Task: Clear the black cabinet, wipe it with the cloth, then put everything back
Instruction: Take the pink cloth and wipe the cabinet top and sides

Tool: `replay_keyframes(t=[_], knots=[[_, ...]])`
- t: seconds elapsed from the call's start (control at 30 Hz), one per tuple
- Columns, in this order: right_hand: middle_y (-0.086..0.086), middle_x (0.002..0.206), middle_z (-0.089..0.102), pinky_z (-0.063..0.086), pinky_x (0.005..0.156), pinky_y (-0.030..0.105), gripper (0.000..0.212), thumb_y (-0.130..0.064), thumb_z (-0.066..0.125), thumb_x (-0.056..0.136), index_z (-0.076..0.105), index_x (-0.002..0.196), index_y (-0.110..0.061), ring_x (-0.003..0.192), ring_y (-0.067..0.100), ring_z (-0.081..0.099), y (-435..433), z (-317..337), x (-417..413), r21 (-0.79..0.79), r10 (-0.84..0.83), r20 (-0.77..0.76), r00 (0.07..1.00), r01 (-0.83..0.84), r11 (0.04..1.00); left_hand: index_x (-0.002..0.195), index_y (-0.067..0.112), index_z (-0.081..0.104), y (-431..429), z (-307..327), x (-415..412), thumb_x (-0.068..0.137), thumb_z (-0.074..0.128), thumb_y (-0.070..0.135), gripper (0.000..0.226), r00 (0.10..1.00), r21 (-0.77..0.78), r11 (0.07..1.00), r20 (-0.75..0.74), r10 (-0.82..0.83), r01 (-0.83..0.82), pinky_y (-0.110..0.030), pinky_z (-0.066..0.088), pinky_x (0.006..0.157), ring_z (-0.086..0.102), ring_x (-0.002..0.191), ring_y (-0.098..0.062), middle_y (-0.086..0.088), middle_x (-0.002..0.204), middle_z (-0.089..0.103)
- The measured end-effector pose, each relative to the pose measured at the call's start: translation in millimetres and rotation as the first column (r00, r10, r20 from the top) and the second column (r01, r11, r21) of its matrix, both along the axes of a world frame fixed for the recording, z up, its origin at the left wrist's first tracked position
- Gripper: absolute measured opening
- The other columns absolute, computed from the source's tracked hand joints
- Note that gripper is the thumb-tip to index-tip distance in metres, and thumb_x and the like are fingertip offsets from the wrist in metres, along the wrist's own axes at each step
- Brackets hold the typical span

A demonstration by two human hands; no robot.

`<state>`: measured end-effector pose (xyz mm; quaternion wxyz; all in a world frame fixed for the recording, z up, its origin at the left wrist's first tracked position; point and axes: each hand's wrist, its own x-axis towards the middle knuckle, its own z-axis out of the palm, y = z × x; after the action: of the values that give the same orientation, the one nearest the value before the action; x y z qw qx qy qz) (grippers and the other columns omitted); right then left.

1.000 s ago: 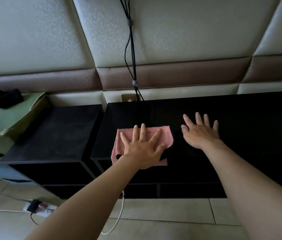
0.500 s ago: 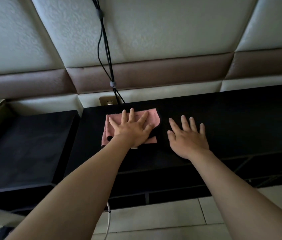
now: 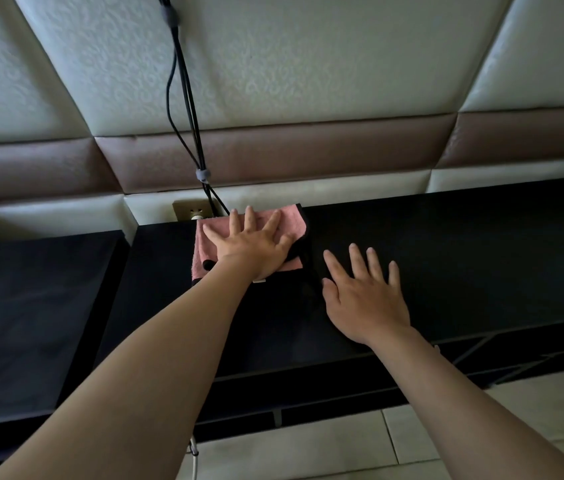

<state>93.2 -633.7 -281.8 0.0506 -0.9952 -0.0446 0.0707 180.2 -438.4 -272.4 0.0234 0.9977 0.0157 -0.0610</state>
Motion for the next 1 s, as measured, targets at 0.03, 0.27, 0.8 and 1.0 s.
replay_keyframes(t=[0.03,0.27,0.8,1.0], knots=[[0.003,0.169,-0.010,-0.006,0.122,0.059,0.059,-0.055,0.010,0.103,-0.006,0.158,-0.043,0.154,0.030,-0.014,0,0,0,0.001,-0.001,-0.001,1.000,0.001,1.000,0.153,0.053,-0.008,0,0,3,0.091,0.003,0.074,0.067,1.000,0.001,1.000,-0.001,0.000,0.000,-0.080,-0.008,0.105,-0.015,0.153,-0.034,-0.001,0.169,-0.011],[0.003,0.169,-0.011,-0.007,0.122,0.059,0.059,-0.056,0.009,0.103,-0.008,0.157,-0.043,0.154,0.030,-0.016,0,-2,1,-0.002,0.002,0.009,1.000,-0.002,1.000,0.154,0.051,-0.007,-2,0,17,0.091,0.002,0.073,0.068,1.000,0.003,1.000,0.006,0.001,-0.001,-0.080,-0.009,0.106,-0.016,0.153,-0.034,-0.001,0.169,-0.009],[0.006,0.170,-0.002,-0.002,0.121,0.062,0.057,-0.050,0.020,0.103,0.008,0.158,-0.041,0.155,0.033,-0.007,-2,4,2,0.056,0.000,0.014,1.000,-0.001,0.998,0.152,0.052,-0.014,-11,-2,-51,0.091,0.003,0.074,0.067,0.999,0.024,0.999,-0.022,-0.042,0.042,-0.078,-0.006,0.109,-0.016,0.153,-0.033,-0.002,0.168,-0.015],[0.005,0.170,0.001,-0.001,0.121,0.062,0.056,-0.044,0.022,0.104,0.011,0.159,-0.041,0.155,0.033,-0.005,-4,5,2,0.083,0.002,0.009,1.000,-0.002,0.997,0.151,0.053,-0.016,-19,-2,-112,0.091,0.000,0.075,0.066,0.997,0.025,0.997,-0.024,-0.070,0.071,-0.077,-0.005,0.110,-0.015,0.153,-0.033,-0.002,0.168,-0.015]])
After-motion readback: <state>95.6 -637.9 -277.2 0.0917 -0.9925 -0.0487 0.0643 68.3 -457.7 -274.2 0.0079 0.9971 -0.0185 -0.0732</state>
